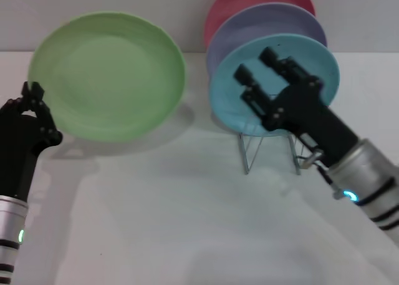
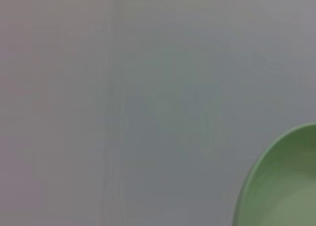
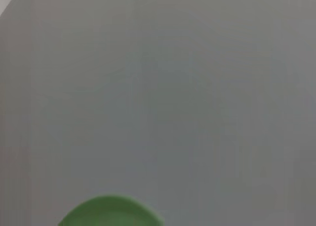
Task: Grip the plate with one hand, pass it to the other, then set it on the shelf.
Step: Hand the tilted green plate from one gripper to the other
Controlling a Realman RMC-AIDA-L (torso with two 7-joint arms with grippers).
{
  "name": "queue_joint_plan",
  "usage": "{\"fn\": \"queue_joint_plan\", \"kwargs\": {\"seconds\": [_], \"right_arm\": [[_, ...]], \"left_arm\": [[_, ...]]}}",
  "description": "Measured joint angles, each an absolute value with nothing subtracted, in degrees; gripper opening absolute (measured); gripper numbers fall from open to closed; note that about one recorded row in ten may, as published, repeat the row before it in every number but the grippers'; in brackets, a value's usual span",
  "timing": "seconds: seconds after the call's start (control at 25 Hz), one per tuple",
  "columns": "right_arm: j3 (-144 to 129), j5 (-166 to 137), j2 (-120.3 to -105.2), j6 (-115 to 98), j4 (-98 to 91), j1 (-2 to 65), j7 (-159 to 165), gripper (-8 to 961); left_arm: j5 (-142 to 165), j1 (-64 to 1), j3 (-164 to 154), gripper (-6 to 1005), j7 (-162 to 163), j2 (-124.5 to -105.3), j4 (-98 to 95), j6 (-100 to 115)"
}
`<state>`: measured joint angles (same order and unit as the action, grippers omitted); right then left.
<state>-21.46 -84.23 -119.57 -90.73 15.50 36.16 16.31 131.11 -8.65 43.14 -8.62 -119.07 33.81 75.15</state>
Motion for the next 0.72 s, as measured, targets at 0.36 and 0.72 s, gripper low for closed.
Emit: {"fn": "queue_joint_plan", "kwargs": {"seconds": [0.36,0.72], "right_arm": [[-20.8,-85.8,-119.73,-82.6,17.1,39.4,16.2,552],[-20.0,-85.8,-119.72,-78.6,17.5,40.7,16.2,550]], "left_arm": [[123.6,-10.0,37.6,34,-15.5,-119.18,35.4,75.2],[118.4,-8.9,33.3,34,-21.0,-119.18,37.9,76.2]]}}
